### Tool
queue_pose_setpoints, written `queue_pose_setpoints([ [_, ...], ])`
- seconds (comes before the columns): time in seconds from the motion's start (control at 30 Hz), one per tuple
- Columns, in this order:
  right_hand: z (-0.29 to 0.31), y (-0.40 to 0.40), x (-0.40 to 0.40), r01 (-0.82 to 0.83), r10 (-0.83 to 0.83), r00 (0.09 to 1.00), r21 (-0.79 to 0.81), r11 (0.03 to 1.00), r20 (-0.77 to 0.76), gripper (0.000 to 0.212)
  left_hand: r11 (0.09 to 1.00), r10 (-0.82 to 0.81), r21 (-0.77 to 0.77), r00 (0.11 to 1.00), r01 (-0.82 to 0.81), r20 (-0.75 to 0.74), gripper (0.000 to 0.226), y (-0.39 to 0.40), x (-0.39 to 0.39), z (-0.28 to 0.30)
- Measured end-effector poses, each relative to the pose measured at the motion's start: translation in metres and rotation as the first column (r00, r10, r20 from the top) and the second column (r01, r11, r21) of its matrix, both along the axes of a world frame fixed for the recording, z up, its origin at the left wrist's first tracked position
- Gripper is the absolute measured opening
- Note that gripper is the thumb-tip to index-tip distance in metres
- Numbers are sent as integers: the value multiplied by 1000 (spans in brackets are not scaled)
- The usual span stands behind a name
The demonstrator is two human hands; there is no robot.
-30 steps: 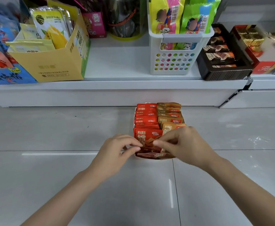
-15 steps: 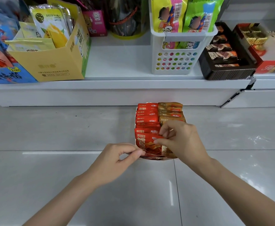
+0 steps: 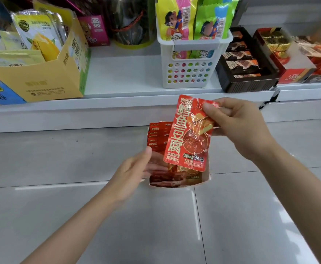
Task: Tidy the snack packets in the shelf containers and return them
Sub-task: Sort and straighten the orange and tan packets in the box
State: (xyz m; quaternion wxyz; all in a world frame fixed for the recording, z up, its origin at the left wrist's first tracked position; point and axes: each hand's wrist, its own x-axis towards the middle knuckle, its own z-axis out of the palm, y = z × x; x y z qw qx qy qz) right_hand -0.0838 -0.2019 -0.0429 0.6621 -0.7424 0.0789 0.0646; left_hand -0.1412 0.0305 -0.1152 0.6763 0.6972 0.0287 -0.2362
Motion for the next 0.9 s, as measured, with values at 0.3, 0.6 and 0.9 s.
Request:
queue_pose_setpoints([
  [0.3,-6,7,-5,-8,14,996,56,998,-92,15,970,98,-219,994,-106,-46,28,-27,14,48],
  [0.6,2,6,-2,-19,21,999,33,999,-48,14,971,109,-211,993,-116,-43,39,-24,10,50],
  [0.9,5,0,2,26,-21,998,82,996,-65,17,973,18,-232,999,-8,38,29,-18,0,52],
])
